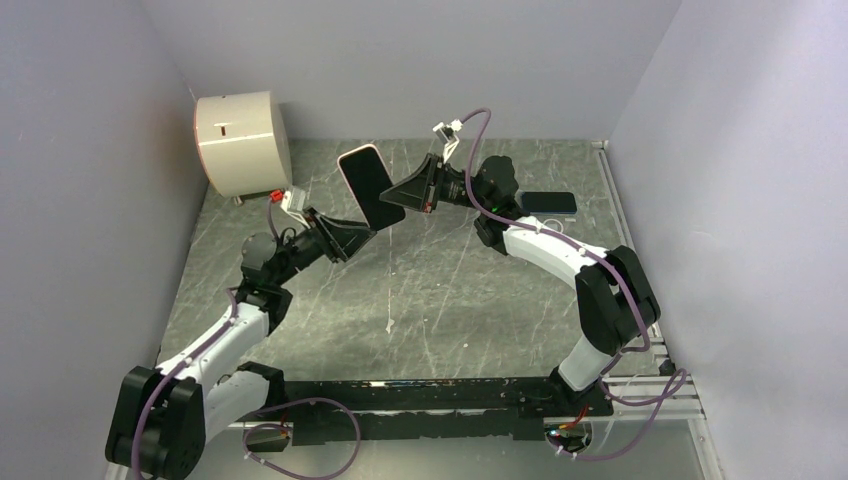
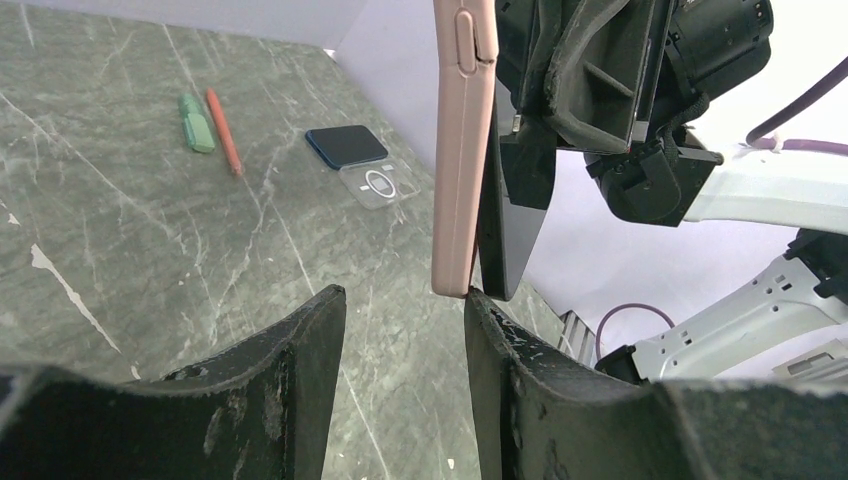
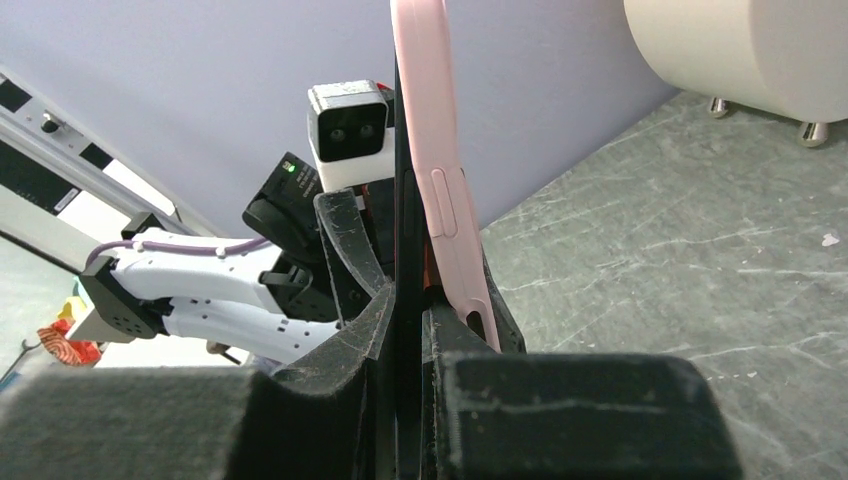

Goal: Take the phone out of the phone case
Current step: Remove the phone case from the phone, then place the phone at the center of the board.

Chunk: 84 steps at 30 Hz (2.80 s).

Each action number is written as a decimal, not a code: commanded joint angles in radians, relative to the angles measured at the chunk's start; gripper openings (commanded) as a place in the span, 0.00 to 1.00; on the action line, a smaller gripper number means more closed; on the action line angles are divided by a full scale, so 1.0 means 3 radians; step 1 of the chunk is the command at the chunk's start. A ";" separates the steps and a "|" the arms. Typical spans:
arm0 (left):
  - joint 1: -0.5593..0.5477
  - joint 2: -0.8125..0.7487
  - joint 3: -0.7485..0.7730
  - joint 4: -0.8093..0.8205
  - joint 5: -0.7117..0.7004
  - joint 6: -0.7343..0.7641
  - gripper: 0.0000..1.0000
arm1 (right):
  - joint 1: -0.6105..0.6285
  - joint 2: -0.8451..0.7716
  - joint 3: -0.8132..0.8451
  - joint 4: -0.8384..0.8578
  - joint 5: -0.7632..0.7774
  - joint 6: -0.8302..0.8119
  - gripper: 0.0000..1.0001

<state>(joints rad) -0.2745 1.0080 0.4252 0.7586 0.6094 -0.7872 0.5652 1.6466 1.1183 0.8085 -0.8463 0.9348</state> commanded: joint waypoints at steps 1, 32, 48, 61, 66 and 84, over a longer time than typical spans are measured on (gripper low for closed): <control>-0.0030 0.0060 0.0153 0.0317 0.0014 -0.0010 0.51 | 0.0006 -0.0171 0.0037 0.0423 0.0014 0.0120 0.00; -0.0059 0.0252 0.0511 0.0424 -0.0331 -0.0065 0.03 | 0.0029 -0.0277 -0.0208 -0.0107 -0.0261 -0.0257 0.00; -0.0057 -0.0144 0.0693 -0.1079 -0.1616 0.0096 0.02 | 0.0028 -0.0457 -0.0518 -0.0913 -0.0452 -0.0823 0.00; -0.0056 -0.0581 0.0595 -0.2232 -0.2419 0.0280 0.03 | -0.0330 -0.0958 -0.0999 -0.1236 0.0979 -0.0792 0.00; -0.0057 -0.0821 0.0483 -0.2518 -0.2445 0.0335 0.03 | -0.0424 -0.1058 -0.1258 -0.1088 0.1902 -0.0491 0.00; -0.0059 -0.1143 0.0292 -0.2794 -0.2537 0.0449 0.03 | -0.0549 -0.0447 -0.1167 -0.1812 0.4089 0.1466 0.00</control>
<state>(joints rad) -0.2905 0.6838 0.5140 -0.0959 -0.1299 -0.6701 0.4061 1.4841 0.6899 0.3134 0.1810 1.1900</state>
